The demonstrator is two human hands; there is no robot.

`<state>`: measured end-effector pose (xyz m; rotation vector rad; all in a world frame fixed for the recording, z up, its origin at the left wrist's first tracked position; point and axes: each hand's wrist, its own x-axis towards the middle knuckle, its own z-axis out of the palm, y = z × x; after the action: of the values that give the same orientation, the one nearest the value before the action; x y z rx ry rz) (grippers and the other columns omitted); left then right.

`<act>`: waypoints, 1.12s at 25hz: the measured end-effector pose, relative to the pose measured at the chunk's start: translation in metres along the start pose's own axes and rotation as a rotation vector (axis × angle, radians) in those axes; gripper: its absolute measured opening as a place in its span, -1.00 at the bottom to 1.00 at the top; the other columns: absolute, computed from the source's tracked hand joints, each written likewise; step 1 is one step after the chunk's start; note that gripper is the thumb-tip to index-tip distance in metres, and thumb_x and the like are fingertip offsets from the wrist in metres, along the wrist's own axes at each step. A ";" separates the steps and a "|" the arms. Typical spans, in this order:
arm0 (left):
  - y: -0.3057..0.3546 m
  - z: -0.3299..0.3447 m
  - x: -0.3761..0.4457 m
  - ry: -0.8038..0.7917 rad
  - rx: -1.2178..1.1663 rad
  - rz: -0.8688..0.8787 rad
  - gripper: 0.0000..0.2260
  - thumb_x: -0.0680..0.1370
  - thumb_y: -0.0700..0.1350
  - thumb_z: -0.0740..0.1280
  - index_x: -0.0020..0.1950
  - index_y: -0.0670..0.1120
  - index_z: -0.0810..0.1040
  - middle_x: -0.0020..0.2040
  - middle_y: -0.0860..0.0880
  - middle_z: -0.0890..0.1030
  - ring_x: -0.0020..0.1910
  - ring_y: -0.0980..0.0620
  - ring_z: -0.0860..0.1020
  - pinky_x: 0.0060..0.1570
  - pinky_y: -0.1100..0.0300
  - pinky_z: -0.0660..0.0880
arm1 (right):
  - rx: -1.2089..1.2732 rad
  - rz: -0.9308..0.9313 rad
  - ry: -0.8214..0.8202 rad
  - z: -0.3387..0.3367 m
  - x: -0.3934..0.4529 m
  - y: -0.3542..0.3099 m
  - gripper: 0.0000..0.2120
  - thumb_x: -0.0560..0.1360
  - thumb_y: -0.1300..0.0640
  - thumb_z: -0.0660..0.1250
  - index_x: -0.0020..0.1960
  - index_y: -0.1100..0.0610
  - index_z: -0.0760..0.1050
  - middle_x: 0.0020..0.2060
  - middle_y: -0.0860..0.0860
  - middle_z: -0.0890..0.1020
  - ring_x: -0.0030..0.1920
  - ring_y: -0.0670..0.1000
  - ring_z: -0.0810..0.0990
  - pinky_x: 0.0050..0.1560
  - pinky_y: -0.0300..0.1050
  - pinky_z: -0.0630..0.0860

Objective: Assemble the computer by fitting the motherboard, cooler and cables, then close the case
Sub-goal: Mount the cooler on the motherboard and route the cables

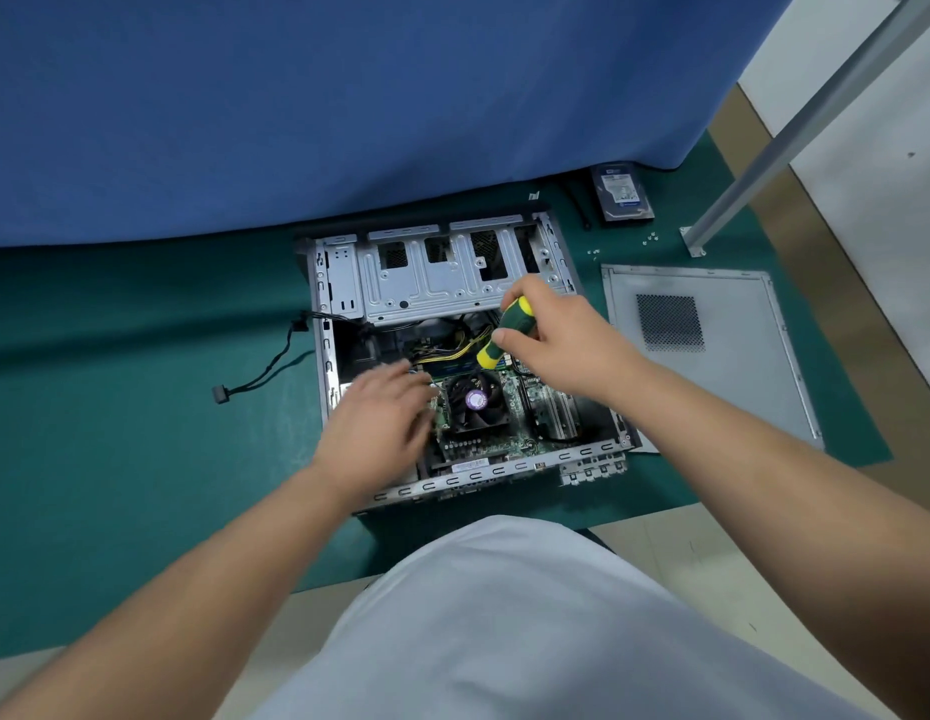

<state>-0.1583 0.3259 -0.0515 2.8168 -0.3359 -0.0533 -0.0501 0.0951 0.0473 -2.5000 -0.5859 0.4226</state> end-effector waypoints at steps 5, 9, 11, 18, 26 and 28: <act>-0.017 0.016 -0.014 0.117 0.116 -0.155 -0.58 0.68 0.10 0.09 0.47 0.04 0.49 0.44 -0.02 0.54 0.49 -0.04 0.41 0.57 -0.04 0.15 | -0.022 -0.009 -0.086 0.023 -0.008 0.005 -0.76 0.64 -0.06 0.30 0.23 -0.05 0.32 -0.41 0.04 0.59 -0.49 -0.10 0.47 -0.44 -0.10 0.41; -0.020 0.021 -0.012 0.181 0.124 -0.149 -0.61 0.67 0.11 0.11 0.43 0.07 0.52 0.39 0.00 0.58 0.42 -0.01 0.47 0.55 0.02 0.15 | -0.023 0.007 -0.080 0.032 -0.008 0.007 -0.75 0.64 -0.03 0.30 0.25 0.00 0.33 -0.47 -0.02 0.51 -0.50 -0.17 0.46 -0.44 -0.17 0.28; -0.022 0.023 -0.012 0.204 0.127 -0.145 -0.62 0.66 0.10 0.14 0.42 0.07 0.52 0.37 0.01 0.59 0.40 0.00 0.48 0.55 0.03 0.15 | -0.029 0.011 -0.074 0.035 -0.008 0.008 -0.75 0.64 -0.03 0.30 0.24 -0.01 0.33 -0.46 -0.02 0.51 -0.50 -0.15 0.45 -0.44 -0.18 0.27; -0.022 0.024 -0.011 0.231 0.109 -0.141 -0.64 0.65 0.09 0.16 0.39 0.06 0.55 0.34 0.00 0.61 0.36 -0.01 0.51 0.54 0.04 0.16 | -0.037 -0.008 -0.075 0.036 -0.006 0.006 -0.73 0.63 -0.03 0.31 0.26 0.01 0.34 -0.47 -0.04 0.48 -0.51 -0.12 0.42 -0.46 -0.16 0.30; -0.021 0.023 -0.011 0.238 0.107 -0.144 -0.63 0.64 0.10 0.16 0.38 0.06 0.56 0.33 0.01 0.61 0.34 -0.01 0.52 0.53 0.02 0.20 | -0.061 -0.017 -0.076 0.035 -0.004 0.002 -0.71 0.63 -0.04 0.31 0.29 0.03 0.35 -0.47 -0.07 0.46 -0.53 -0.12 0.41 -0.44 -0.17 0.26; -0.020 0.022 -0.011 0.246 0.103 -0.142 -0.63 0.64 0.09 0.16 0.38 0.06 0.56 0.32 0.01 0.62 0.34 -0.01 0.53 0.52 0.02 0.20 | -0.069 -0.035 -0.080 0.035 -0.005 0.001 -0.71 0.63 -0.03 0.31 0.29 0.03 0.36 -0.43 -0.08 0.48 -0.48 -0.13 0.42 -0.43 -0.16 0.29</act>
<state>-0.1664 0.3408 -0.0787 2.9015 -0.0836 0.2846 -0.0681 0.1067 0.0197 -2.5437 -0.6849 0.4991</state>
